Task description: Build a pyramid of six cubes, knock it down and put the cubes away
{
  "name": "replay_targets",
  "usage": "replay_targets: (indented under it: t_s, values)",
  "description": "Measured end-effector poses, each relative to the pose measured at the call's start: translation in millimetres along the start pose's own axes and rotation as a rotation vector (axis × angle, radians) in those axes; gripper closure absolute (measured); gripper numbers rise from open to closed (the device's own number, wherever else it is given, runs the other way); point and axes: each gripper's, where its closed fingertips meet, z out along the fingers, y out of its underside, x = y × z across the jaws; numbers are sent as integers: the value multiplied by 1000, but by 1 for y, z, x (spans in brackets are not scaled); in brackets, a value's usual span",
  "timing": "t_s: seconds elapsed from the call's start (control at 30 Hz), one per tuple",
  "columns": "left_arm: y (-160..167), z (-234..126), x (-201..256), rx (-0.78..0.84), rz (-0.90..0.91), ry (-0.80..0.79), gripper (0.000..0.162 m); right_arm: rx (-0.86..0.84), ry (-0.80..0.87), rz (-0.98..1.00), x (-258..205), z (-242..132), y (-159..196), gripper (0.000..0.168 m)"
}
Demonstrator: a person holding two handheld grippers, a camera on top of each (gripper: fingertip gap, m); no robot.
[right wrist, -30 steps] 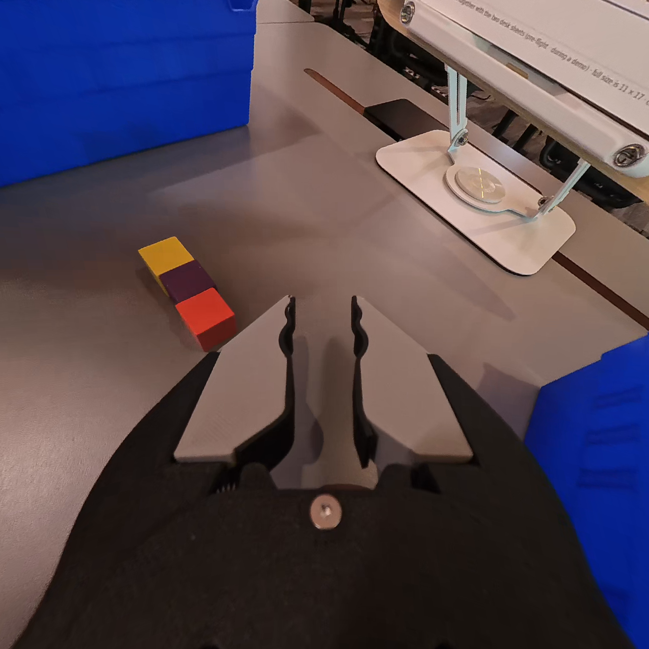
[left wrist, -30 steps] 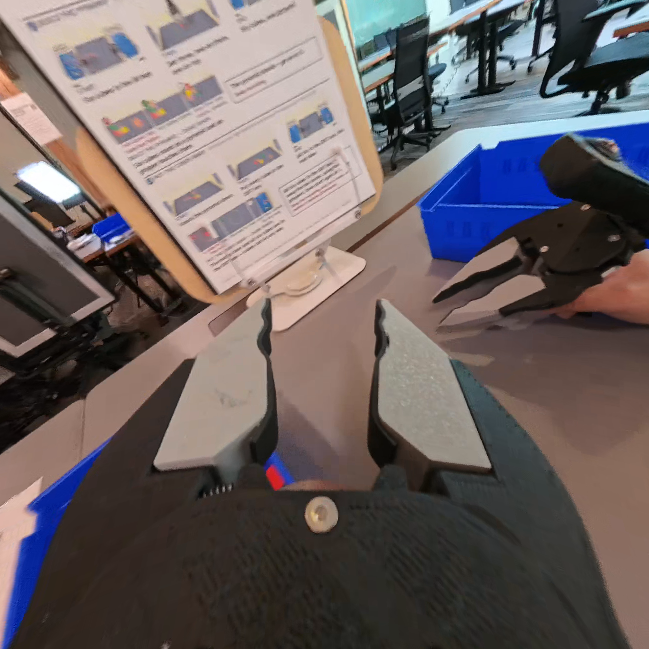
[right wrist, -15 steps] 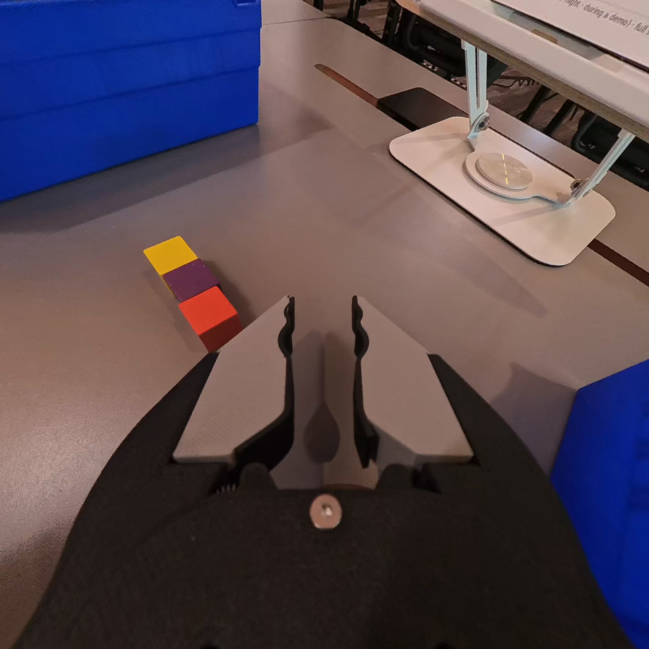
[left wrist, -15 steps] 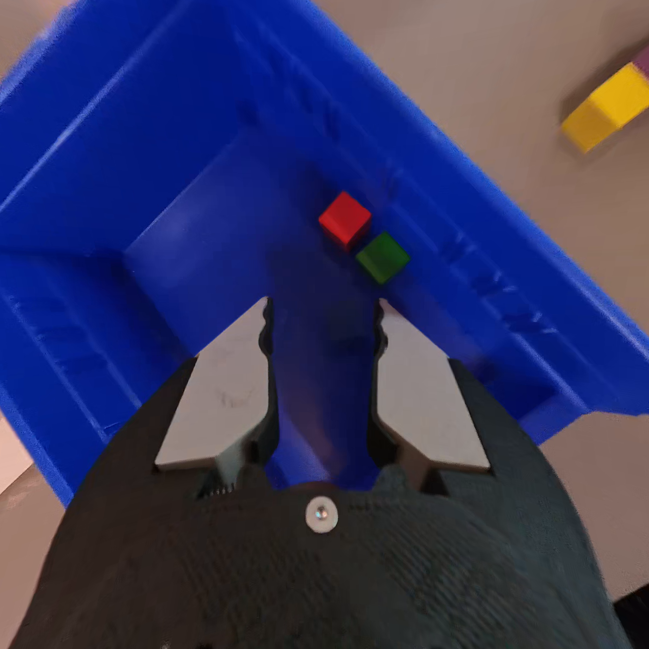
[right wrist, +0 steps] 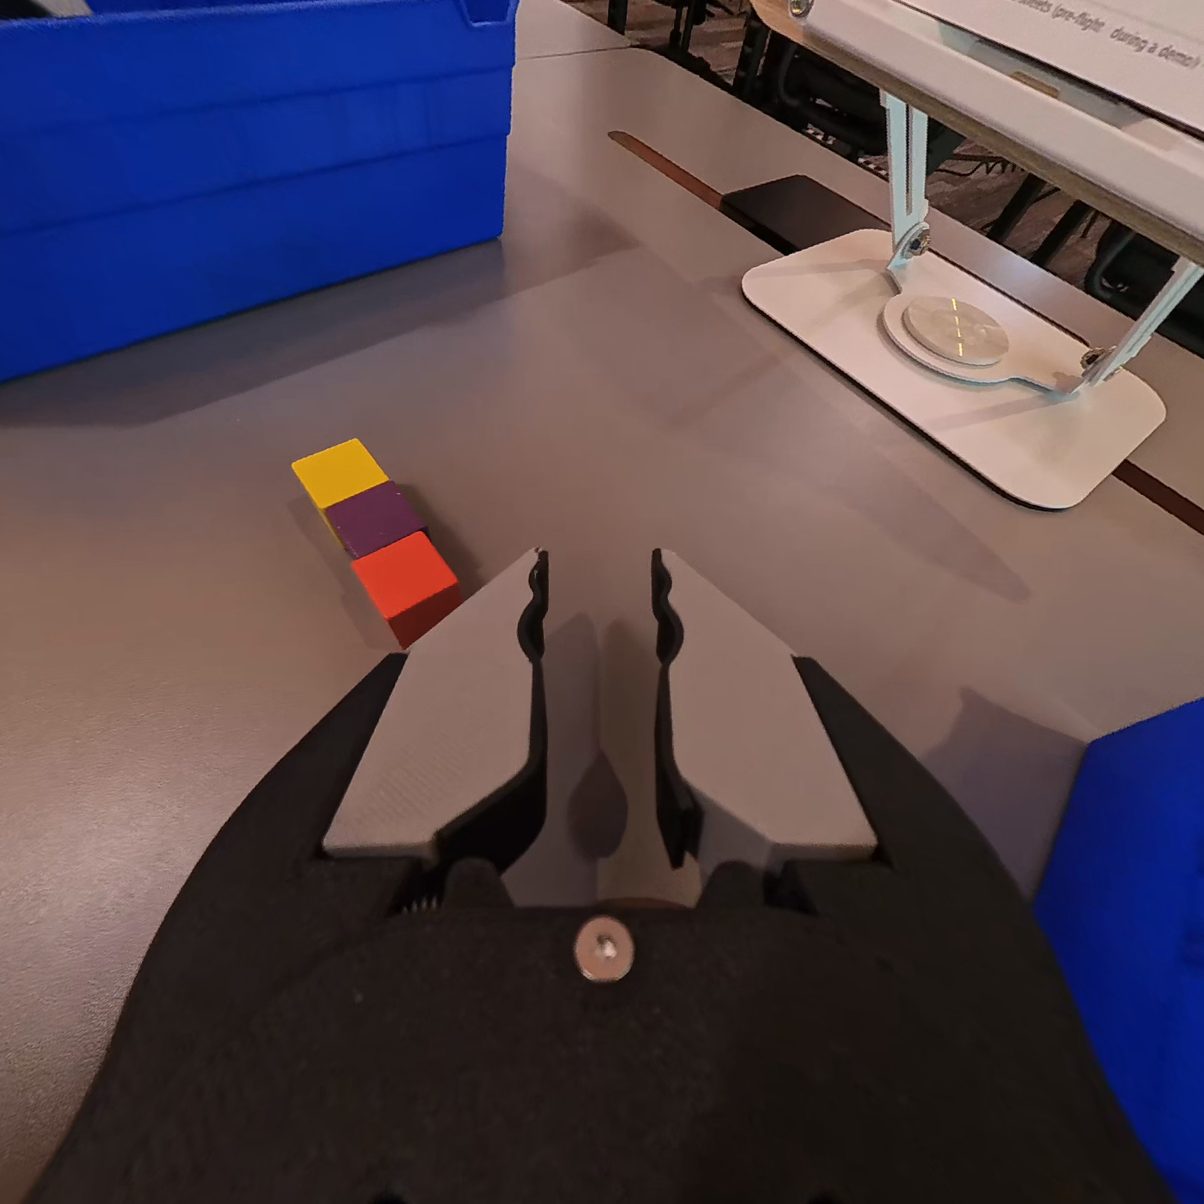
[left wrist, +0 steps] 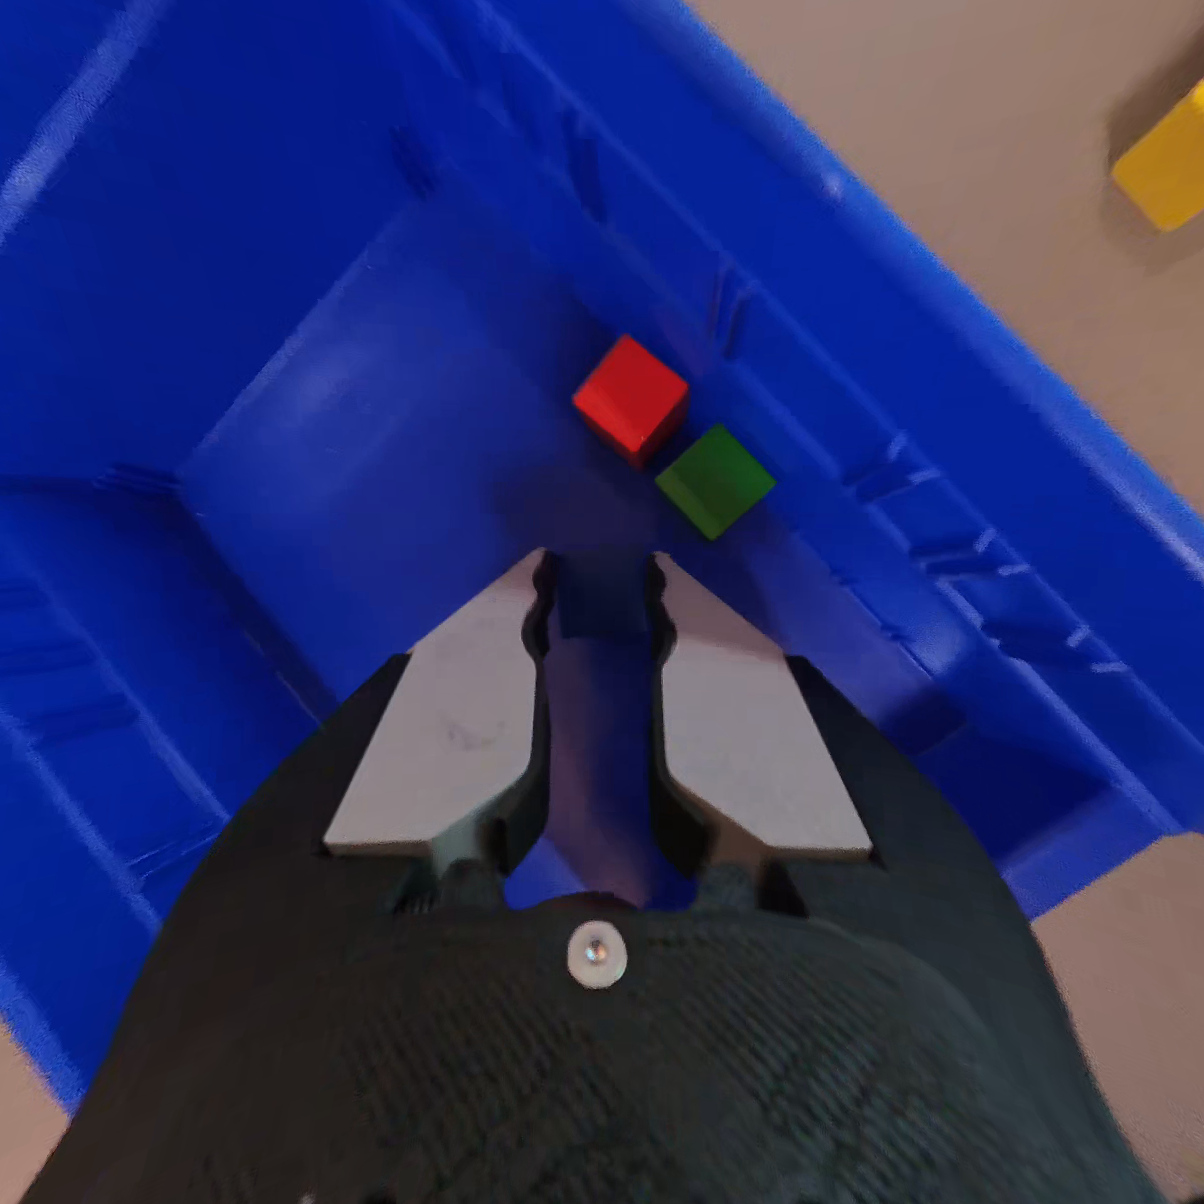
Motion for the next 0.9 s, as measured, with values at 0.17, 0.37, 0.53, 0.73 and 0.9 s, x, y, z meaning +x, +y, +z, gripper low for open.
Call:
replay_targets:
  t_s: [0.17, 0.37, 0.53, 0.73, 0.9]
  values:
    - [-54, -52, -29, 348, -24, -171, 135, 22, -57, -2, -10, -4, -8, 139]
    - [-128, -167, 54, 1003, 374, -193, 136, 160, -356, 79, -57, -30, -46, 137]
    - [-134, -179, 171, 1187, 751, 13, 137, 309, -887, 312, -108, -88, -90, 131]
    - [-136, -158, 228, 1192, 879, 104, 137, 341, -1175, 431, -131, -121, -106, 125]
    - [-138, -150, 247, 1218, 909, 131, 137, 324, -1306, 508, -143, -128, -108, 124]
